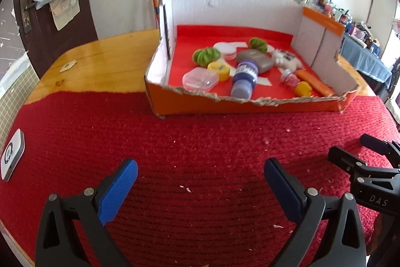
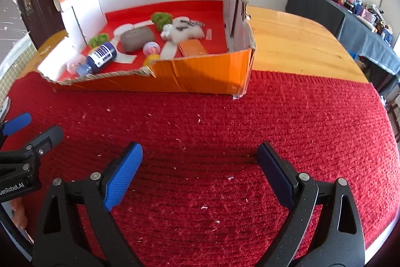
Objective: Organize objects
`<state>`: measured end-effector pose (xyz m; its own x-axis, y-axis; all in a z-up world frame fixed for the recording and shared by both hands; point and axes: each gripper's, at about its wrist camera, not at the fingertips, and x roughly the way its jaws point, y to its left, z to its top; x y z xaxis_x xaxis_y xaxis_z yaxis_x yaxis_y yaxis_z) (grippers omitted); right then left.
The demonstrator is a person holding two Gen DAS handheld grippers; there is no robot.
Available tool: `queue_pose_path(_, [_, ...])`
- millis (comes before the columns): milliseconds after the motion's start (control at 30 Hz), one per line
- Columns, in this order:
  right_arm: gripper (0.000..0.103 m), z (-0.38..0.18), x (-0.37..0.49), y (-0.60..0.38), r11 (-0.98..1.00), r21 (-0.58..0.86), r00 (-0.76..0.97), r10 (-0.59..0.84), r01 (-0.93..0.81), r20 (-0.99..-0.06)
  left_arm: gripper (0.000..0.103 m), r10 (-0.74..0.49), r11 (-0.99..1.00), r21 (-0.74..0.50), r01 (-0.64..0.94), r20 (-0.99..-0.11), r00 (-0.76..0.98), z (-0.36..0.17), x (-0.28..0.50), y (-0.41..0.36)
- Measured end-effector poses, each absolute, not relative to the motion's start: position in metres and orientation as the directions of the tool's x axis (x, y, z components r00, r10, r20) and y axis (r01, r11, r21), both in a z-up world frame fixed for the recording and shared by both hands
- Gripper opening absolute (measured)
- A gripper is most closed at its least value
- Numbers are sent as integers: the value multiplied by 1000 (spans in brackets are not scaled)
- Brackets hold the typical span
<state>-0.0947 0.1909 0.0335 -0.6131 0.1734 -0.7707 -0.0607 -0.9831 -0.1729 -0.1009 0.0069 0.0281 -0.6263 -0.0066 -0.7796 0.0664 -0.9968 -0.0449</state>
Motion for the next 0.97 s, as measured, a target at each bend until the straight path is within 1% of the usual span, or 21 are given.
queue_pose_path(100, [94,33,-94,189,-980,-188,-616,185,-60,-766,103,-22,-997,-28,73,-801,-598,20,-105,8])
queue_pose_path(467, [100,31,-95,192,-980,-183,-613,194,-81,-766,103,-27,-996,-33,87,-790,-612,19,-105,7])
queue_pose_path(533, [103,31,-95,193,-979,-183,-610,197,-86,-768,103,-28,-996,-33,87,-789,-613,19,-104,8])
queue_pose_path(967, [103,31,-97,193,-978,-188,-607,205,-92,-768,103,-27,-995,-35,88,-789,-613,19,-105,7])
